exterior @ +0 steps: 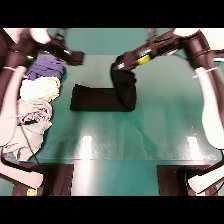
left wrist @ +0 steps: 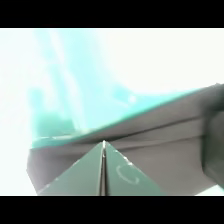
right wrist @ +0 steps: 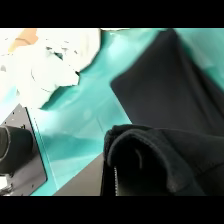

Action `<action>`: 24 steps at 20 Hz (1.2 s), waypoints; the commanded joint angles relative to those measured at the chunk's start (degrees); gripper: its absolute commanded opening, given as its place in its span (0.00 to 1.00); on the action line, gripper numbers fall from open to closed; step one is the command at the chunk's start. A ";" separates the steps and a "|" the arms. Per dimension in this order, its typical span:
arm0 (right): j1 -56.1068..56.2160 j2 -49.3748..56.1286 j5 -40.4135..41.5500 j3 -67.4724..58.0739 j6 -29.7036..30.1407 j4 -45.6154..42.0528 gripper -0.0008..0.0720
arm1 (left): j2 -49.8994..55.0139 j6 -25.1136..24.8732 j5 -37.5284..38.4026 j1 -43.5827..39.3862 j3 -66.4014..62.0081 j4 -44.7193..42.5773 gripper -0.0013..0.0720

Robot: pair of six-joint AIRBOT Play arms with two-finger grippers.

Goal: Fold the shirts.

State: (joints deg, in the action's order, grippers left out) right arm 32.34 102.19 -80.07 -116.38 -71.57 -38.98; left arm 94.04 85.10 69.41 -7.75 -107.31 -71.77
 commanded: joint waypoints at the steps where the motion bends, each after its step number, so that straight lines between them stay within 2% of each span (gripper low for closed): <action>1: 10.08 6.91 13.27 -0.13 6.58 0.11 0.04 | -6.56 -0.02 2.29 7.06 -0.07 -2.38 0.05; 2: 12.94 9.14 18.25 -0.17 9.57 0.70 0.08 | -7.65 0.00 2.62 8.13 -0.13 -2.38 0.05; 3: 15.52 11.37 23.04 -0.76 11.74 1.90 0.35 | -8.46 0.00 3.02 8.94 -0.17 -2.38 0.05; 4: 17.86 13.77 27.74 -2.29 11.91 2.01 0.56 | -9.01 0.00 3.48 9.55 -0.20 -2.38 0.05; 6: 19.98 15.63 32.76 -3.39 11.91 1.86 0.86 | -9.46 0.00 4.35 9.88 -0.17 -2.40 0.05; 9: 16.44 11.08 29.81 0.81 11.89 1.14 0.87 | -9.46 -0.02 5.86 9.88 -0.17 -2.23 0.05; 14: -0.35 -0.24 8.61 14.36 5.49 -10.93 0.86 | -9.35 -0.04 8.66 9.86 -0.17 -2.14 0.05; 15: -4.31 -2.23 6.14 18.36 5.07 -11.17 0.81 | -9.29 -0.04 8.68 9.86 -0.17 -1.86 0.05; 19: -16.81 -6.99 6.78 33.03 1.49 -8.44 0.81 | -9.29 -0.04 8.61 9.86 -0.17 -1.27 0.06; 20: -18.67 -6.93 7.08 35.30 1.53 -6.51 0.94 | -9.29 -0.04 8.59 9.86 -0.17 -1.27 0.05; 21: -20.13 -6.45 7.87 37.35 1.55 -4.22 1.00 | -9.29 -0.04 8.57 9.86 -0.17 -1.27 0.05; 24: -20.65 -3.19 9.57 40.19 1.55 2.51 0.99 | -9.29 -0.04 8.52 9.86 -0.17 -1.27 0.05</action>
State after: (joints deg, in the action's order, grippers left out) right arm 14.22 97.60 -71.40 -80.40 -69.41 -42.44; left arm 84.75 85.08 77.89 2.07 -107.46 -73.08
